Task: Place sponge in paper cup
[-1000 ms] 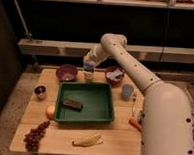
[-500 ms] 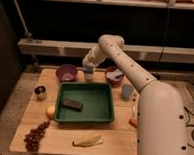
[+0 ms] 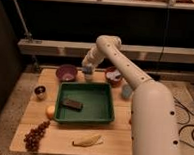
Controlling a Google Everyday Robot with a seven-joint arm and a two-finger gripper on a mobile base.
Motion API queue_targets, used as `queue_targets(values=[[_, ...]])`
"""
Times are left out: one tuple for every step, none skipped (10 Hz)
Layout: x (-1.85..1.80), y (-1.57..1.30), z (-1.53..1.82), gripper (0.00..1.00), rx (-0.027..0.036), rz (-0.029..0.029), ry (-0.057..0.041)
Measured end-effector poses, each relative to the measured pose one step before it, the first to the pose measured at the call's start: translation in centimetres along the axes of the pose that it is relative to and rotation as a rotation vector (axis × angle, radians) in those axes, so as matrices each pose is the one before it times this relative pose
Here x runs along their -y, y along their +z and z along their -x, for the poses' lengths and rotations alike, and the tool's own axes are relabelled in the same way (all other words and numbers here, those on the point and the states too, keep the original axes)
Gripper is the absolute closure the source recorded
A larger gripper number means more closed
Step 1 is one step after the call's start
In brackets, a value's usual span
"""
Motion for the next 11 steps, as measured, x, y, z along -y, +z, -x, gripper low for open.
queue_targets(values=[[-0.246,0.165,-0.167,1.0,0.00065,0.00497,0.00508],[-0.18,0.147,-0.189,1.0,-0.00048,0.00454,0.00386],[-0.079,0.079,-0.257,1.0,-0.00211,0.00398,0.00257],[-0.18,-0.043,-0.326,1.0,-0.00431,0.00343,0.00396],[-0.147,-0.06,-0.196,1.0,-0.00282,0.00269,0.00236],[-0.222,-0.12,-0.291,1.0,-0.00436,0.004,0.00332],[-0.072,-0.092,-0.225,0.98,-0.00284,0.00261,0.00171],[-0.098,0.017,-0.128,0.91,-0.00039,0.00363,0.00135],[0.073,0.084,-0.052,0.8,0.00123,0.00196,-0.0004],[0.089,0.095,-0.001,0.69,0.00241,0.00043,0.00023],[0.014,0.06,0.019,0.62,0.00231,0.00017,-0.00016]])
